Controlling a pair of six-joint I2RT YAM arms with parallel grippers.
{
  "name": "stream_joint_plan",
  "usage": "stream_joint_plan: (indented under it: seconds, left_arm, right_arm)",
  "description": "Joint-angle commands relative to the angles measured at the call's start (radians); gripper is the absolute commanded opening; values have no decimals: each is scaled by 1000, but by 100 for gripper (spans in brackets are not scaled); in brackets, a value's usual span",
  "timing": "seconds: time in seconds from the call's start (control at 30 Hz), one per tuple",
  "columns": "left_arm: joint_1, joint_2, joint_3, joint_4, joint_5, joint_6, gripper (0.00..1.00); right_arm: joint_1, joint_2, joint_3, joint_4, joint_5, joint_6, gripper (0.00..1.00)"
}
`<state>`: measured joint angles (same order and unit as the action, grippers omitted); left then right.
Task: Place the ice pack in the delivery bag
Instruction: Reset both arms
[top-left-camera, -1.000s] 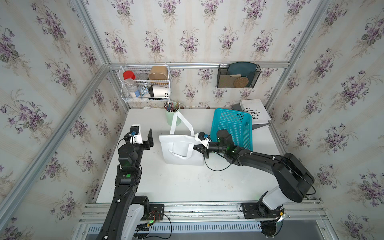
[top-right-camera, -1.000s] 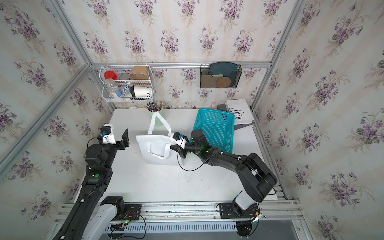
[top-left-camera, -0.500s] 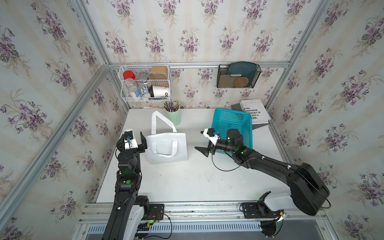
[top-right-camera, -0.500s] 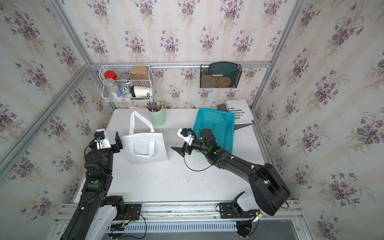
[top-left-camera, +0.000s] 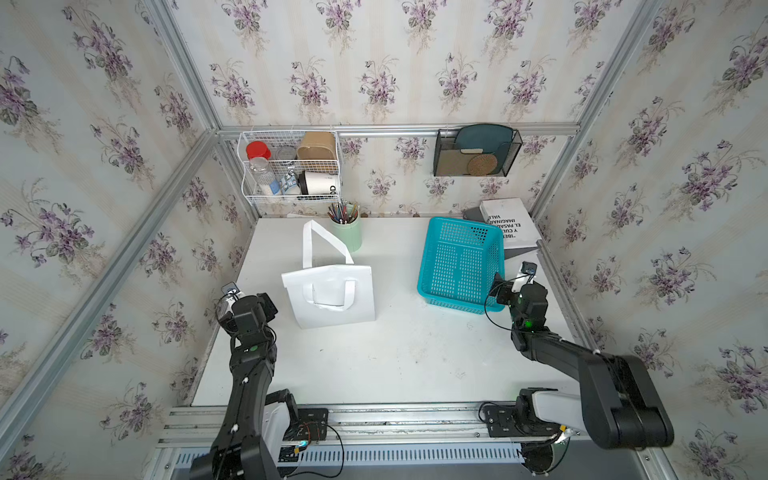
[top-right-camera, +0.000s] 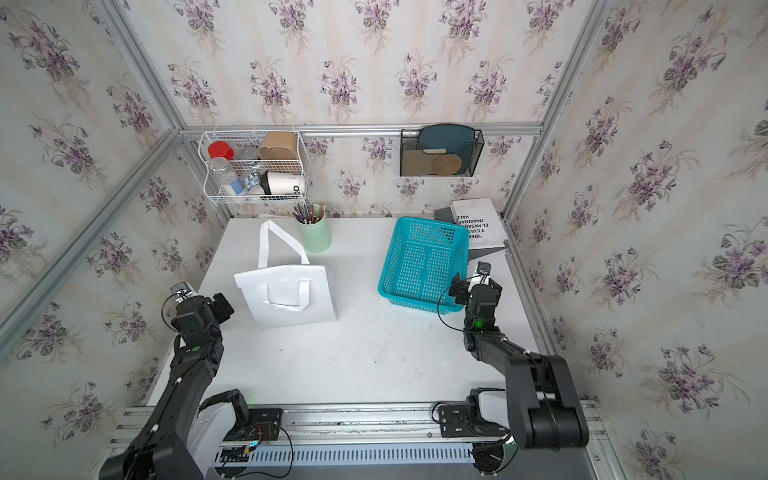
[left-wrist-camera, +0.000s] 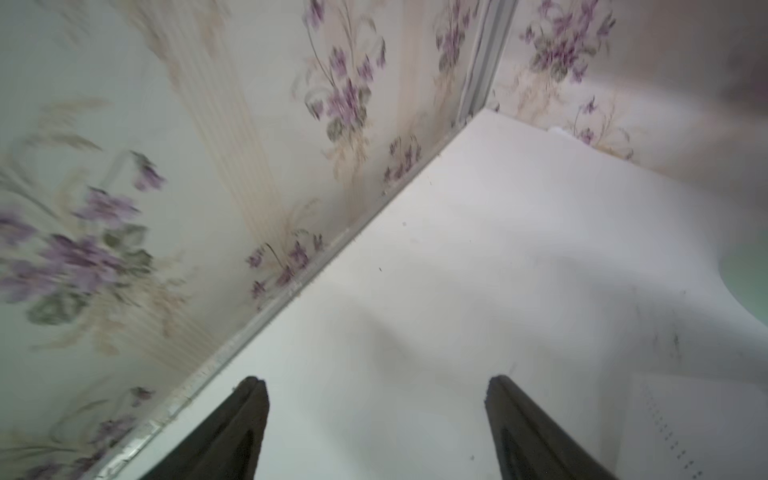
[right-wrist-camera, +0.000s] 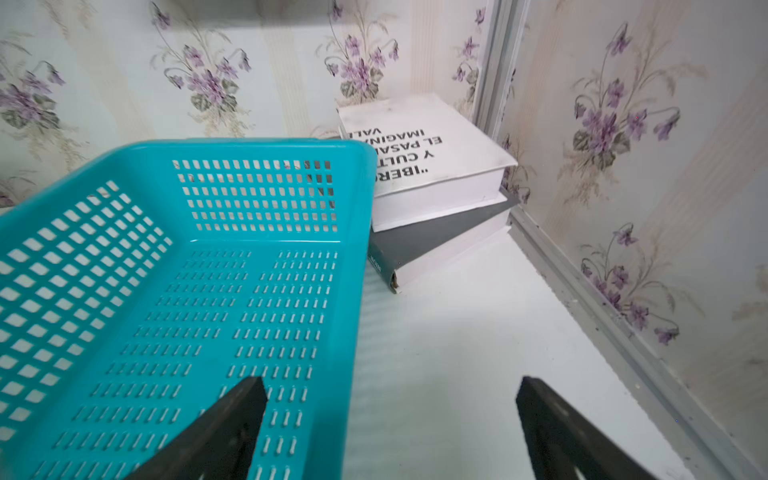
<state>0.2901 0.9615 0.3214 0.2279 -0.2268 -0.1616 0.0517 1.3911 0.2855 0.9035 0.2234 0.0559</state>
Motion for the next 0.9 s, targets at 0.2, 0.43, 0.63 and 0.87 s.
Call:
stream_joint_plan:
  seconds: [0.2,0.43,0.63,0.87]
  left_arm:
    - [-25,279,-37,549,533,169,85]
    - [-81,252,-61,585,537,231,85]
    - [-79,210,-3,458,552,232,86]
    - [-33,335,7,524,573,178,86]
  right_arm:
    - [22,151,-83,431,29,-12,100]
    - [23,151,-76,424,-43,-41,100]
    - [23,152,-78,426,-45,-42,100]
    - [23,154,-78,425,-45,-42,100]
